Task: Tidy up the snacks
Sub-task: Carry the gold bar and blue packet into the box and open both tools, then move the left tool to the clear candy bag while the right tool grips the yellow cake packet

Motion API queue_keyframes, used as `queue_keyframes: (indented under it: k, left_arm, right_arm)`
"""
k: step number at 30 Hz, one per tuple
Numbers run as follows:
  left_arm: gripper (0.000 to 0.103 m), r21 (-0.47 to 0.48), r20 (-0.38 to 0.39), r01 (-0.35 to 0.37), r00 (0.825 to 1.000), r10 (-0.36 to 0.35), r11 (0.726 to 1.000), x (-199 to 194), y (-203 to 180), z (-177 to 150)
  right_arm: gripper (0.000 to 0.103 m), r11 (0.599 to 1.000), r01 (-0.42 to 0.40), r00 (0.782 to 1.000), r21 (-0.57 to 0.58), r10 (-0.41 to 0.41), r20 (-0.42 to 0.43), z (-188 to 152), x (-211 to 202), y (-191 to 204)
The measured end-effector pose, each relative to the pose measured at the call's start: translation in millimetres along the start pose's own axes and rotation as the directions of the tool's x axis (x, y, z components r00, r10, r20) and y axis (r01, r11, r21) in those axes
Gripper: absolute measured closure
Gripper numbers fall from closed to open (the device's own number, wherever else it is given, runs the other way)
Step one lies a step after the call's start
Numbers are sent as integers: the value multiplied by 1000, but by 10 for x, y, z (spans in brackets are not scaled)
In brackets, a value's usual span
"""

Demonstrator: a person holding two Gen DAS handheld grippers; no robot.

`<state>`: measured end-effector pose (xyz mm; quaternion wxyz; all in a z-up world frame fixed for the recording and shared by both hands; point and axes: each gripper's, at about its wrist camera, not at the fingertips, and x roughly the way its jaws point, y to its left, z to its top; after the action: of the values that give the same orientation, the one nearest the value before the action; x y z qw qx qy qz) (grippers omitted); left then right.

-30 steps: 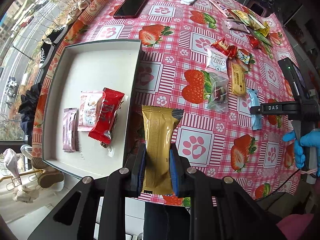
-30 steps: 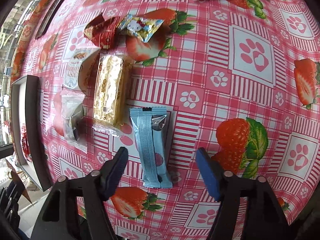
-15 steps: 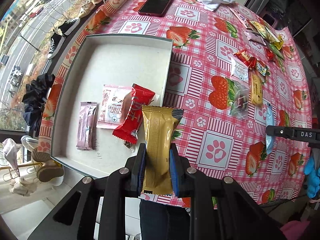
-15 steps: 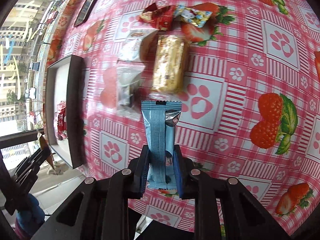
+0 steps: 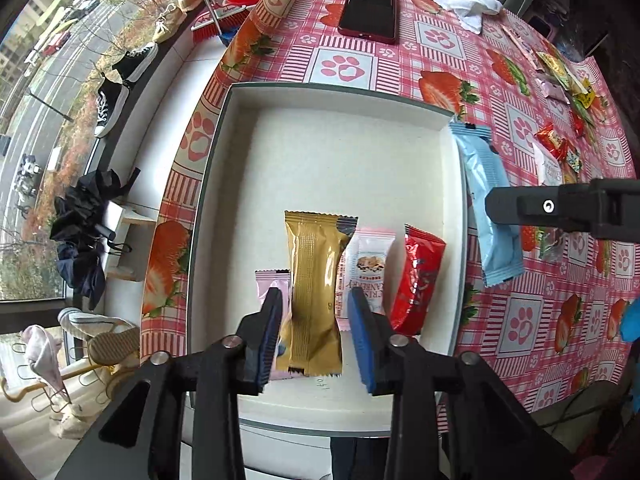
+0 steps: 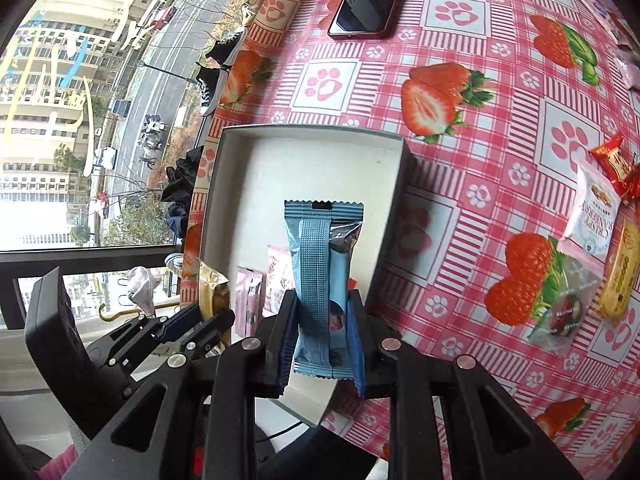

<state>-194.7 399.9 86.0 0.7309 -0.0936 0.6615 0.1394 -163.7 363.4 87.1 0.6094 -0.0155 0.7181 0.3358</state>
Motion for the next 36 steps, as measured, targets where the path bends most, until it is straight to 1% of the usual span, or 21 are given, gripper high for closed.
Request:
queue_keyframes:
  k: [1,2,3,4,5,7,10,12,14,15,17,19,21,24,25,26,27,28,29,32,36]
  left_arm:
    - [44,5,-1,-1,1000,1,1000,21,19,8]
    - [39,15,2,8,1000,-8,1000,34,20,9]
    - [38,30,0,21,1000,-21,999,42,9,5]
    - [37,48,-6,34,999,-34,998,54,-17,-5]
    - [35,68,-13,46,999,-45,997,69,-53,-17]
    - [34,116,-29,63,998,-60,991,106,-158,-31]
    - [34,191,-51,84,996,-75,978,132,-365,-27]
    - [34,236,-59,94,995,-82,967,125,-522,-16]
    - [33,268,-58,96,995,-83,959,96,-668,16]
    - [32,273,-58,94,995,-81,958,74,-730,36]
    - [30,257,-62,112,993,-99,960,19,-815,69]
    - [27,246,-72,132,990,-118,960,-20,-907,100]
    - [27,250,-85,133,990,-115,959,-31,-1016,126]
    - [26,267,-104,126,989,-101,956,-21,-1197,165]
    - [26,271,-112,127,989,-100,954,-9,-1263,173]
    - [26,276,-119,131,988,-101,952,0,-1331,182]
    - [26,282,-125,136,987,-104,950,12,-1403,199]
    - [25,286,-127,142,986,-109,948,26,-1480,220]
    - [25,287,-130,147,985,-113,947,46,-1561,242]
    - [25,282,-157,177,978,-137,943,139,-1827,348]
    - [25,257,-159,192,975,-154,947,276,-2170,526]
  right_arm:
    - [57,999,42,999,0,-42,-18,3,74,33]
    - [23,996,84,996,2,-84,-27,-28,108,15]
    - [13,992,123,992,5,-123,-24,-88,116,-28]
    - [11,988,157,987,8,-157,-24,-162,117,-95]
    - [11,982,190,981,18,-189,-37,-247,134,-156]
    - [11,965,248,968,81,-244,-64,-410,128,-448]
    - [11,920,312,950,237,-302,-81,-648,-13,-1054]
    - [11,875,329,944,356,-320,-83,-731,-124,-1433]
    - [11,834,329,941,444,-330,-77,-766,-229,-1752]
    - [11,817,333,938,470,-339,-76,-750,-265,-1880]
    - [11,800,340,933,494,-354,-69,-656,-311,-2055]
    - [11,802,336,931,494,-362,-47,-505,-336,-2136]
    - [11,812,340,929,474,-370,-32,-289,-307,-2160]
    - [11,828,356,926,435,-375,-44,47,-151,-2183]
    - [20,833,364,925,417,-374,-59,130,-78,-2184]
    - [37,834,384,920,397,-383,-85,207,-8,-2176]
    - [42,830,415,906,373,-417,-80,244,1,-2125]
    - [61,831,439,895,343,-440,-80,252,8,-2095]
    - [66,847,422,903,323,-423,-70,258,28,-2055]
    - [66,860,399,915,318,-395,-81,34,-17,-2151]
    - [66,858,356,933,369,-347,-93,-399,-79,-2385]
